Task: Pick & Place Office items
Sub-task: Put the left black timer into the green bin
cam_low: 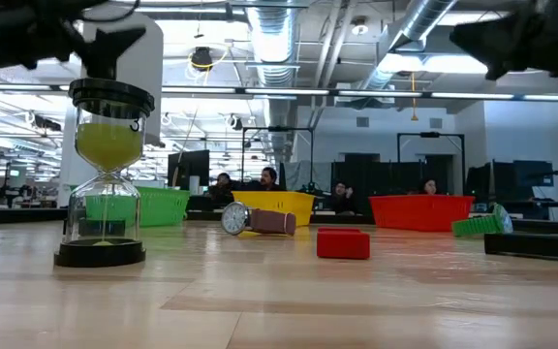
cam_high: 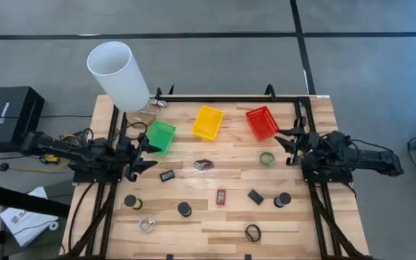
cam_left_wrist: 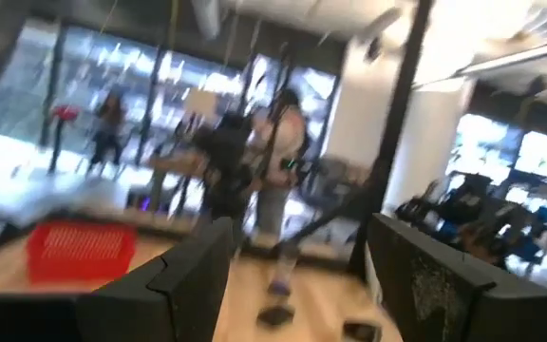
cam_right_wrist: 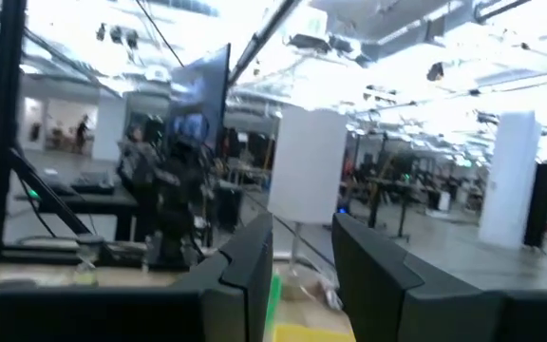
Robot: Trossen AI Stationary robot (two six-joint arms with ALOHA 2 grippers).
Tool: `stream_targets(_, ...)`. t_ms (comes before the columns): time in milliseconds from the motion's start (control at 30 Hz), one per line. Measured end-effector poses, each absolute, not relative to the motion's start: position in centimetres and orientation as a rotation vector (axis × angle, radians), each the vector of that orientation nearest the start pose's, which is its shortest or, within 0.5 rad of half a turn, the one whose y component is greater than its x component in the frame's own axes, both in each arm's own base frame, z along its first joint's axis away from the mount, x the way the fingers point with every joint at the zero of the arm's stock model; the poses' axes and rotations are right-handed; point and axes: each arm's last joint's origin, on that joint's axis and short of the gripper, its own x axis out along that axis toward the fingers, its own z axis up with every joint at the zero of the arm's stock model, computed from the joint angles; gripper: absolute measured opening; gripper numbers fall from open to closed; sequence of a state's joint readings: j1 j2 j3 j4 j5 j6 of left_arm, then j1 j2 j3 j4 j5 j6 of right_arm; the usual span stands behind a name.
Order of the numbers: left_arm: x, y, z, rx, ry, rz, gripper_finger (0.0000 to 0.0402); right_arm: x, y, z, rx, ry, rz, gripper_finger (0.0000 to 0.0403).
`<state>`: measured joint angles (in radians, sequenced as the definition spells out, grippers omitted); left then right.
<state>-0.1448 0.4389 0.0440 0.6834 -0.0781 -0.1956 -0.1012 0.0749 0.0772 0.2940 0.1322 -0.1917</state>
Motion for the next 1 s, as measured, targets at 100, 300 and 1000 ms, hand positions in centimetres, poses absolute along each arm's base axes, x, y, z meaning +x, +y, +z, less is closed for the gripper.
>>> stream_targets(100,12.8,-1.8,21.5,-0.187,-0.299,-0.141,0.0241,9.6,-1.6,21.0,-0.183,-0.241,-0.281,0.0103)
stream_targets(300,15.2,-2.2,25.0,-0.156,-0.296,-0.138,0.0228,10.3,-2.0,20.8,-0.185,-0.207,-0.309,0.0103)
stream_targets(1000,21.0,-5.3,24.5,-0.125,0.518,0.158,0.0188,11.3,-2.3,19.8,-0.123,-0.103,-0.302,0.0103)
